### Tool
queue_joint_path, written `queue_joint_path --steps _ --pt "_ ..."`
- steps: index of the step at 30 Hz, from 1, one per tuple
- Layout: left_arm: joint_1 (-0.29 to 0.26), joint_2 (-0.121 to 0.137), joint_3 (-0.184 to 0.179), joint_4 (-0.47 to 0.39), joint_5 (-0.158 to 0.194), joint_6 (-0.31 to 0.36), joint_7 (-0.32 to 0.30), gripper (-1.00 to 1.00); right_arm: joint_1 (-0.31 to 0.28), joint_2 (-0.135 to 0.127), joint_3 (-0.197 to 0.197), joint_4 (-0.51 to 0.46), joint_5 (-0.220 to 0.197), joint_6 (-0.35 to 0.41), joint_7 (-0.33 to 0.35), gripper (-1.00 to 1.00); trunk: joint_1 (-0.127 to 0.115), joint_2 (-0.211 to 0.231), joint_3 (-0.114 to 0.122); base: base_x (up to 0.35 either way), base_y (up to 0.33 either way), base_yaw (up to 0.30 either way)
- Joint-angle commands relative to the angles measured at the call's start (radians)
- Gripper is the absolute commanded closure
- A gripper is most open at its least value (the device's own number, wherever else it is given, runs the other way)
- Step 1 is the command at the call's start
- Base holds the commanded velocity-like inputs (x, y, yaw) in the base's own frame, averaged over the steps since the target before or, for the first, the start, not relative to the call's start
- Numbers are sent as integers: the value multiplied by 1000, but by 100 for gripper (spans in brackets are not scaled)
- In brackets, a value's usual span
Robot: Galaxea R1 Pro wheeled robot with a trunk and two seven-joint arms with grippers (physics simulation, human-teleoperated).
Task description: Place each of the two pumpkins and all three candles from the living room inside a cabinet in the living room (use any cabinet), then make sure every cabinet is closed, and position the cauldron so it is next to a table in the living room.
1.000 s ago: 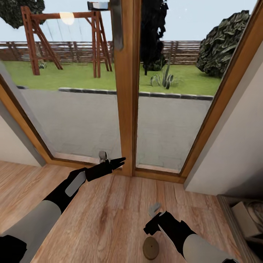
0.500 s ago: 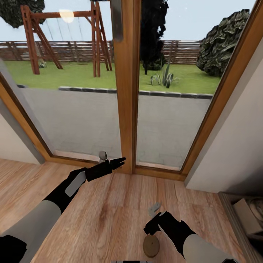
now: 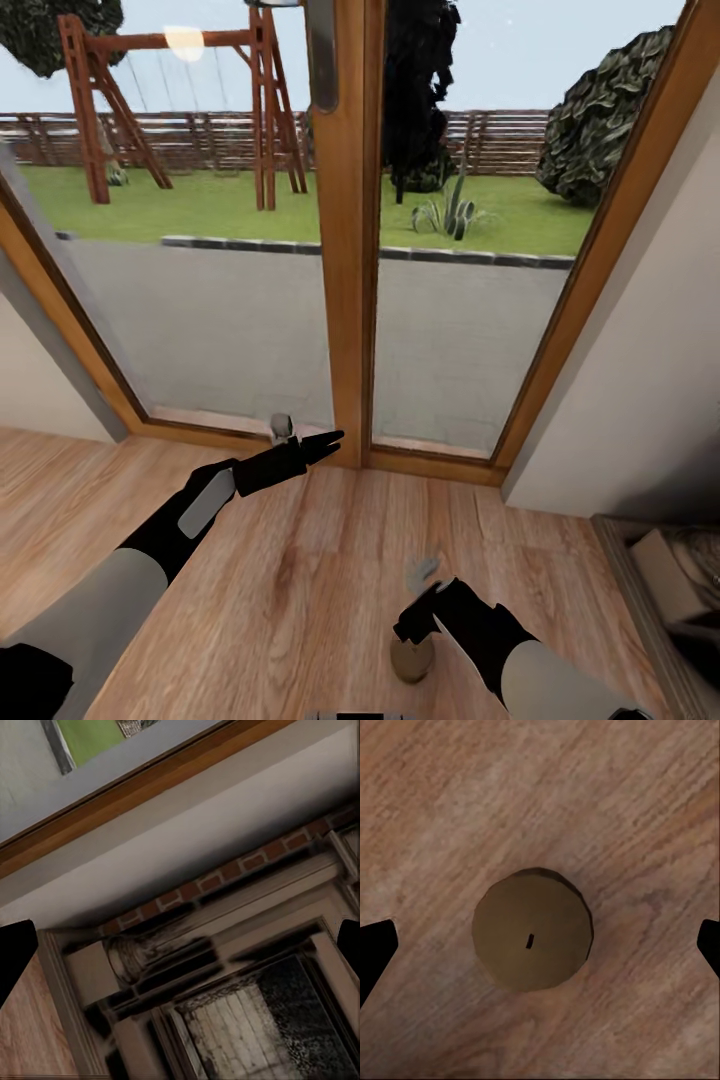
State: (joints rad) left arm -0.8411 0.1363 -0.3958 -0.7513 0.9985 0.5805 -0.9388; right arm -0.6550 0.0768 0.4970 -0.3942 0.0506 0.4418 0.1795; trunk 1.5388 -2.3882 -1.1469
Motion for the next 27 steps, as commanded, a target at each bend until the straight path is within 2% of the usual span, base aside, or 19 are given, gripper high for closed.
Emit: queue_joint_path --steps 1,16,20,27 --pt "0 0 0 0 0 0 0 -100 0 0 0 0 0 0 0 -100 0 0 0 -310 0 0" --pt "0 0 0 0 0 -1 0 -100 -2 1 -2 -2 -2 2 -6 -100 0 0 0 -36 0 0" --pt "0 0 0 0 0 -1 0 -100 -59 3 -3 56 -6 45 -28 -100 0 0 0 0 0 0" --pt "0 0 0 0 0 -1 0 -100 -81 2 -4 89 -7 50 -36 -100 0 0 0 0 0 0"
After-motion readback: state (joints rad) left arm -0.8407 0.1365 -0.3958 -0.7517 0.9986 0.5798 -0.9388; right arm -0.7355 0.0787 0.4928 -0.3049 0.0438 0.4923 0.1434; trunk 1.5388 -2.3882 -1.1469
